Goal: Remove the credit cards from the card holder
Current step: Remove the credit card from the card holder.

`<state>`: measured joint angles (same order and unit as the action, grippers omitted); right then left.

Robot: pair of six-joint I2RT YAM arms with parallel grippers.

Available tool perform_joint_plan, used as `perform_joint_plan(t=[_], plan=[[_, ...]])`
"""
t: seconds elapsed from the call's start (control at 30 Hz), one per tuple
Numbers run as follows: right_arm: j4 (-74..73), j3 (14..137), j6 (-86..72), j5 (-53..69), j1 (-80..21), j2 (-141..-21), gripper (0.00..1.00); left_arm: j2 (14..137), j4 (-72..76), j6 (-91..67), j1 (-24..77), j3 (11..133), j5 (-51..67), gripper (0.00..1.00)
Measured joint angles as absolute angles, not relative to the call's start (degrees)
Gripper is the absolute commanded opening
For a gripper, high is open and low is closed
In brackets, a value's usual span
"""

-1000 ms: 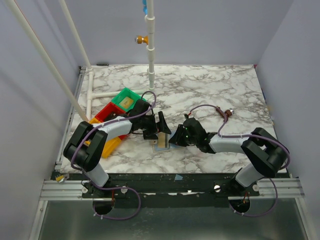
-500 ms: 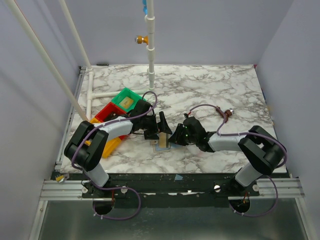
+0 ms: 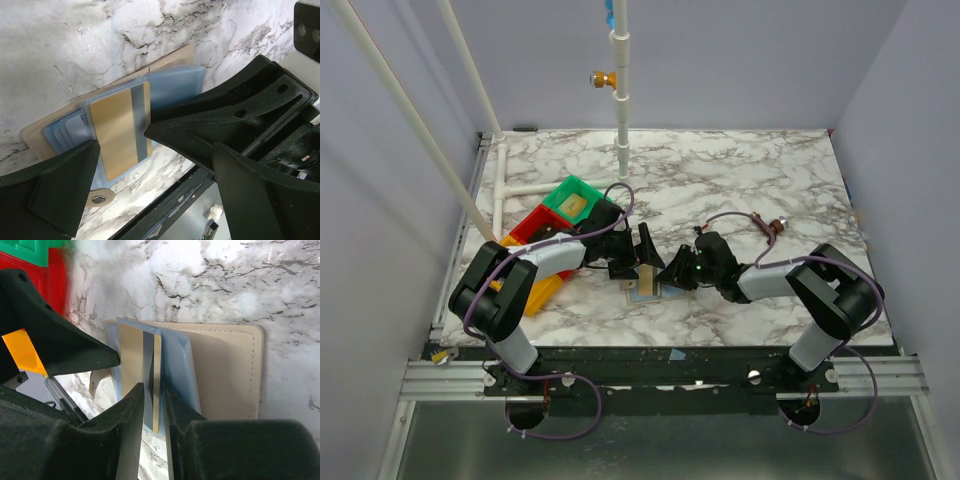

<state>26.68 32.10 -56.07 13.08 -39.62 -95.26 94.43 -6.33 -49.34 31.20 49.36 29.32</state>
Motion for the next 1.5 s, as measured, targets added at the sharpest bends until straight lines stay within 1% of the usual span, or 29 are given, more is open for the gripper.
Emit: perform_joint_plan(t=[0.27, 0.47, 0.7, 1.5], plan=[[29.0, 31.7, -57.5, 14.9, -39.2, -96.6, 0.16, 94.6, -6.2, -49.4, 31.2, 49.4, 29.4, 0.99], [29.2, 31.4, -57.8, 15.1, -38.9, -96.7, 0.07, 94.7, -6.1, -49.5, 31.2, 49.4, 29.4, 0.99], [30.7, 30.2, -58.5, 15.2, -38.2, -96.7, 0.05, 95.4, -6.2, -49.6, 31.2, 49.8, 29.8, 0.98], [30.8, 28.1, -58.5, 15.8, -36.6, -94.3, 0.05, 96.2, -5.9, -50.4, 30.2, 50.1, 31.5, 0.98]])
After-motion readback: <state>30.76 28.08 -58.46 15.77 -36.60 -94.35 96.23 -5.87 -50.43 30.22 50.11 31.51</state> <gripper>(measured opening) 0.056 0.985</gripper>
